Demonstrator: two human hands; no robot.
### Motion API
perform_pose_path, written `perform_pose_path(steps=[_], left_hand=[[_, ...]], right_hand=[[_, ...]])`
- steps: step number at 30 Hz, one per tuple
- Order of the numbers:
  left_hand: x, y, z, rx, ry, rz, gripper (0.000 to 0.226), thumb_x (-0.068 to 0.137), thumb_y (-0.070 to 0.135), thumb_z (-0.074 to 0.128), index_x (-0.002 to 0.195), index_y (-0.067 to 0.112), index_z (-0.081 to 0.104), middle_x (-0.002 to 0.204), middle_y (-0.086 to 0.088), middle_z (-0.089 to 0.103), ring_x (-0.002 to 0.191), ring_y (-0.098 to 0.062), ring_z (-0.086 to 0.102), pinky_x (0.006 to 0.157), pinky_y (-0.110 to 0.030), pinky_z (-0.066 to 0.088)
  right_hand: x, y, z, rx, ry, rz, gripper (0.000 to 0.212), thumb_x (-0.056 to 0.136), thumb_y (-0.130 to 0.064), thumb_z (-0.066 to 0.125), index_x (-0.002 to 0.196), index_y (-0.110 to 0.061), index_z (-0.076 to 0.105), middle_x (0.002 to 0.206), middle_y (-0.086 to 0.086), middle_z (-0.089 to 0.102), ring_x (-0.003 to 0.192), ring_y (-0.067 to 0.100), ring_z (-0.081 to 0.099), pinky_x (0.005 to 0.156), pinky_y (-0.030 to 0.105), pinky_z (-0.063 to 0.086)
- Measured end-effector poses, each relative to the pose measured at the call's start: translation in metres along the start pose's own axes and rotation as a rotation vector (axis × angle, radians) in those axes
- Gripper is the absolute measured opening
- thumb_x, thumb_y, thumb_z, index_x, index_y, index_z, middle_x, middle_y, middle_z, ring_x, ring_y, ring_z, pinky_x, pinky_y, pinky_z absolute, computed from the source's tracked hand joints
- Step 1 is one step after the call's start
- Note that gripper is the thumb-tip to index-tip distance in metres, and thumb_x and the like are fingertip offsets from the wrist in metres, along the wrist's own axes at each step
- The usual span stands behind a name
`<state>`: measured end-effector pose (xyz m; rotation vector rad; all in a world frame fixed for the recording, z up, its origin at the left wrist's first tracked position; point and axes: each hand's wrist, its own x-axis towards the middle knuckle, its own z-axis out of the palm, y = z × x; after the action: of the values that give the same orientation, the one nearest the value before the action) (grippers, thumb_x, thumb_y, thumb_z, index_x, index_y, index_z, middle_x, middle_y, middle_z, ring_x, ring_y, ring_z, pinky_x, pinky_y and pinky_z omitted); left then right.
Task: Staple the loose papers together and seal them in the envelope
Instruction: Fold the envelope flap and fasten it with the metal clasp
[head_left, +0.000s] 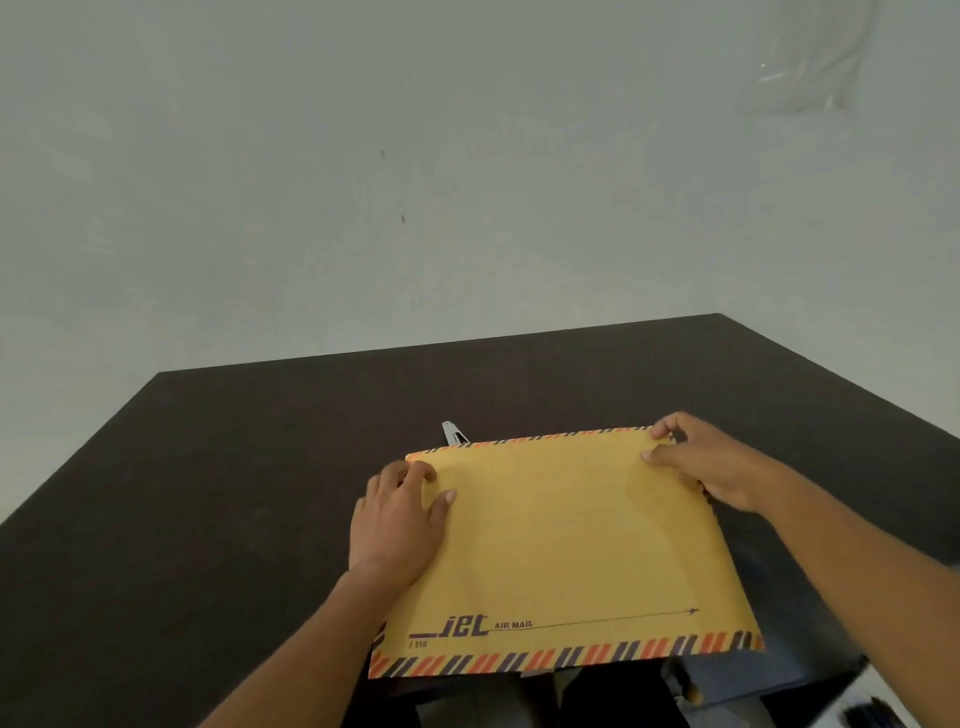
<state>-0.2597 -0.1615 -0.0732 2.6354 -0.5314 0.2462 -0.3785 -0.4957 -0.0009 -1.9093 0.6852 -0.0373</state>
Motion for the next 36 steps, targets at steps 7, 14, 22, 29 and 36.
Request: perform_pose_path(steps=[7,14,22,29,36], left_hand=[[-0.001,0.007,-0.002,0.020,0.039,-0.077,0.043,0.093,0.059,0.049,0.124,0.030,0.053,0.135,0.002,0.052,0.124,-0.021,0.048,0.100,-0.042,0.043],[-0.001,0.016,-0.014,-0.079,0.046,-0.167,0.032,0.091,0.056,0.057,0.109,0.030,0.054,0.128,-0.003,0.056,0.117,-0.026,0.052,0.088,-0.042,0.050],[0.014,0.013,-0.055,-0.474,-0.317,-0.423,0.022,0.085,0.037,0.076,0.095,0.018,0.070,0.100,0.002,0.061,0.087,-0.015,0.057,0.066,-0.030,0.047],[0.012,-0.008,-0.053,-0.606,-0.178,-0.377,0.008,0.093,0.021,0.069,0.090,0.027,0.074,0.112,-0.003,0.065,0.094,-0.019,0.063,0.080,-0.034,0.056],[0.005,-0.005,-0.049,-0.487,-0.074,-0.333,0.017,0.097,0.021,0.062,0.110,0.024,0.072,0.125,-0.002,0.061,0.102,-0.018,0.061,0.083,-0.035,0.054]], right_hand=[[-0.042,0.027,-0.029,0.236,-0.442,0.150,0.046,0.084,0.003,0.074,0.123,-0.017,0.057,0.126,0.019,0.063,0.111,0.039,0.064,0.087,0.055,0.055],[-0.030,0.023,-0.005,0.186,0.141,-0.151,0.014,0.090,0.005,0.067,0.092,-0.009,0.066,0.104,0.014,0.066,0.089,0.021,0.059,0.078,0.036,0.050],[-0.013,0.020,0.022,0.230,0.324,-0.174,0.012,0.092,-0.004,0.067,0.086,-0.014,0.068,0.110,0.006,0.068,0.097,0.021,0.059,0.085,0.038,0.049],[-0.031,0.027,0.015,0.134,-0.137,-0.066,0.022,0.092,-0.018,0.071,0.112,-0.017,0.062,0.120,0.007,0.064,0.110,0.030,0.063,0.080,0.042,0.051],[-0.048,0.031,0.010,0.050,-0.240,-0.054,0.030,0.088,-0.007,0.074,0.115,-0.015,0.065,0.103,0.016,0.065,0.062,0.018,0.061,0.047,0.028,0.049]])
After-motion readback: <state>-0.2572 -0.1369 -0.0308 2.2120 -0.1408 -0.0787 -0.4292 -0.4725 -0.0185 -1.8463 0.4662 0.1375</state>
